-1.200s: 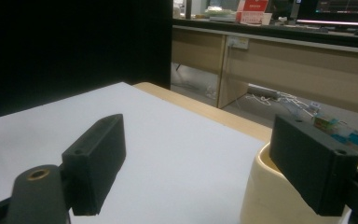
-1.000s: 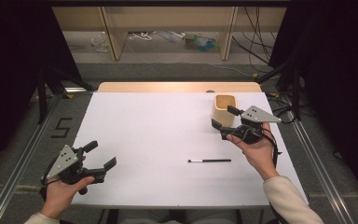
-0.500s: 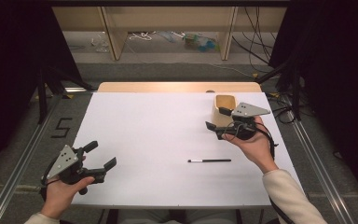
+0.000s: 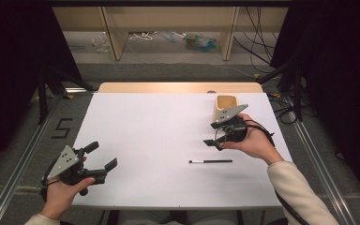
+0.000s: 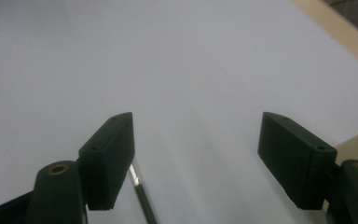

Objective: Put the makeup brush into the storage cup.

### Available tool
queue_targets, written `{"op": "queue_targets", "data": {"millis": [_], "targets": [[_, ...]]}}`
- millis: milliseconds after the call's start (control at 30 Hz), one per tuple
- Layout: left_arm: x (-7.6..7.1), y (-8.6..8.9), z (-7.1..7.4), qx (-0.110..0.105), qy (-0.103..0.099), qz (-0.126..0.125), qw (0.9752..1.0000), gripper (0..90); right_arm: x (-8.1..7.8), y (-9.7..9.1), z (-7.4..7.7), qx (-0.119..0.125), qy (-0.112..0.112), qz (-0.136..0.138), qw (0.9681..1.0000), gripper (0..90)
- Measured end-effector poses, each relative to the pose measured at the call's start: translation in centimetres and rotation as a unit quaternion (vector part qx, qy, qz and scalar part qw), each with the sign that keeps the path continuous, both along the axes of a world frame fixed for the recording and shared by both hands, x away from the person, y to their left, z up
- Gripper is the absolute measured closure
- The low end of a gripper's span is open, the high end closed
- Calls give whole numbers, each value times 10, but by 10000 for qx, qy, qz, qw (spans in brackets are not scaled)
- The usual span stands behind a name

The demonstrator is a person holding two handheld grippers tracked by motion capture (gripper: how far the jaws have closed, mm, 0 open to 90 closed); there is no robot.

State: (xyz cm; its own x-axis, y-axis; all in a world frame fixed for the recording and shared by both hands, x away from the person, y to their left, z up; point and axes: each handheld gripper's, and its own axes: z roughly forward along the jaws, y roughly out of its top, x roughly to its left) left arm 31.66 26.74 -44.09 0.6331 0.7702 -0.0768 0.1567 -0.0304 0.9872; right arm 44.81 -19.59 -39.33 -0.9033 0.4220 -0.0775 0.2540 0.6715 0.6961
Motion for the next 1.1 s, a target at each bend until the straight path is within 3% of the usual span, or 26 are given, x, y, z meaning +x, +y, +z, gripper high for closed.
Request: {"op": "queue_targets", "data": {"millis": [67, 100, 200, 300, 333, 367, 433, 467, 500, 600, 700, 733, 767, 1100], "targets": [[0, 0, 0, 13, 8, 4, 10000, 51, 0, 1, -1, -139, 113, 81, 9998, 287], [-1, 0, 0, 41, 32, 24, 10000, 51, 0, 5, -4, -400, 231, 250, 9986, 296], [0, 0, 0, 27, 25, 17, 10000, 51, 0, 8, -8, -791, 441, 489, 9947, 320], [0, 0, 0, 47, 28, 17, 10000, 51, -2, 13, -13, -1322, 630, 744, 9864, 362], [-1, 0, 0, 46, 28, 17, 10000, 51, -2, 13, -13, -1322, 630, 744, 9864, 362], [-1, 0, 0, 48, 25, 16, 10000, 51, -2, 17, -16, -1579, 733, 911, 9805, 366], [-1, 0, 0, 45, 27, 17, 10000, 51, -2, 19, -19, -1733, 753, 981, 9771, 374], [-1, 0, 0, 45, 27, 17, 10000, 51, -2, 19, -19, -1733, 753, 981, 9771, 374], [-1, 0, 0, 51, 28, 12, 10000, 51, -1, 22, -22, -1982, 764, 1045, 9716, 377], [-1, 0, 0, 49, 30, 13, 10000, 51, -1, 25, -26, -2144, 932, 1075, 9663, 389], [-1, 0, 0, 55, 31, 12, 10000, 51, 1, 26, -30, -2250, 926, 1092, 9638, 390], [-1, 0, 0, 55, 31, 14, 10000, 51, 3, 27, -32, -2376, 943, 1172, 9596, 390], [-1, 0, 0, 61, 29, 7, 10000, 51, 2, 28, -33, -2375, 1054, 1147, 9588, 390], [-1, 0, 0, 65, 36, -1, 10000, 51, 4, 31, -42, -2691, 1185, 1304, 9469, 427]]}}
